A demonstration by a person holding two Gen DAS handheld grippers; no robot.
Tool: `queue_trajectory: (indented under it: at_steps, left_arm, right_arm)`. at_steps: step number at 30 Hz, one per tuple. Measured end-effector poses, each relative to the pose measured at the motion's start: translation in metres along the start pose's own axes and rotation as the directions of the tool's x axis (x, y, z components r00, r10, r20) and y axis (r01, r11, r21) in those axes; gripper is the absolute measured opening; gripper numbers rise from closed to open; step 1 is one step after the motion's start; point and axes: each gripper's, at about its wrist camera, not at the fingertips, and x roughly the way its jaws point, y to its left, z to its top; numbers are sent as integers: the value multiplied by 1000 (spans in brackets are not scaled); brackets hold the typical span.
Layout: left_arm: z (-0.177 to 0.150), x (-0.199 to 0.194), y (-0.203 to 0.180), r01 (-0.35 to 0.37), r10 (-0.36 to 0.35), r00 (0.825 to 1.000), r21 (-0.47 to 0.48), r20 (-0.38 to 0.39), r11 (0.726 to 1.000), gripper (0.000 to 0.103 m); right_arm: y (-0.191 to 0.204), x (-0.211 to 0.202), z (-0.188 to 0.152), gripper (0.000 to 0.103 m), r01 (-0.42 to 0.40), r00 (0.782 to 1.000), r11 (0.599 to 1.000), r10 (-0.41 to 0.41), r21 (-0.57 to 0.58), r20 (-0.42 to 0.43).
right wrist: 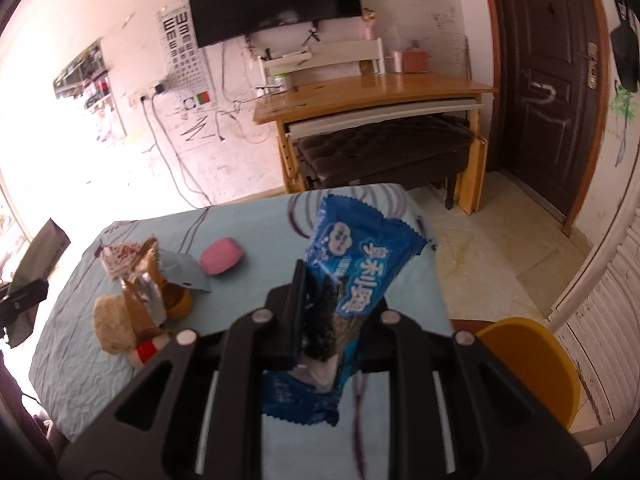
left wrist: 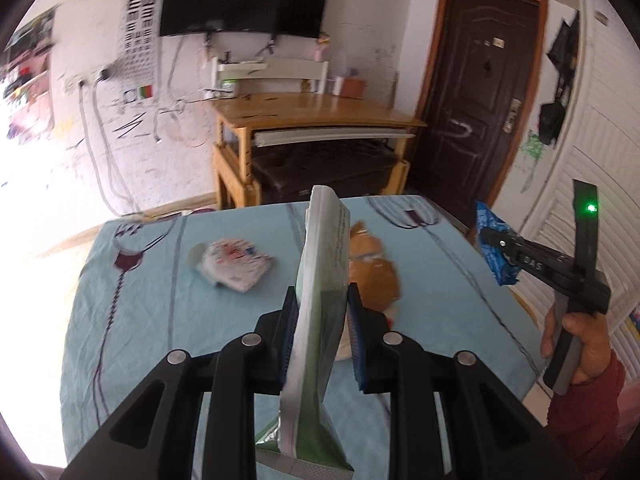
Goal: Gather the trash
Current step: 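Carry both packages over the yellow bin and open both tools to drop them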
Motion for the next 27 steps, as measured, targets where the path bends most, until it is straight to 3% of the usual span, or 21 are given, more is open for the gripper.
queue_trajectory:
  at_steps: [8,15,20,27]
  left_arm:
    - [15,17,-54,61,-60,998,91,-24,994,19]
    - [21,46,-104,149,-136,986,145,-94,978,19]
    - [30,80,-153,241,-212,961,159,-179,957,19]
    - [30,134,-237,317,-252,924,206,-288,926,19]
  right_arm:
    - [-47,-11,-7,18,44,999,996,-46,75,18]
    - [-97,-16,-20,18,123,992,985,-124,121,5]
    - [-139,-12,-39,18,166,986,970,-163,180,-35]
    - [-183,1,-67,18,180,982,951,-162,252,-92]
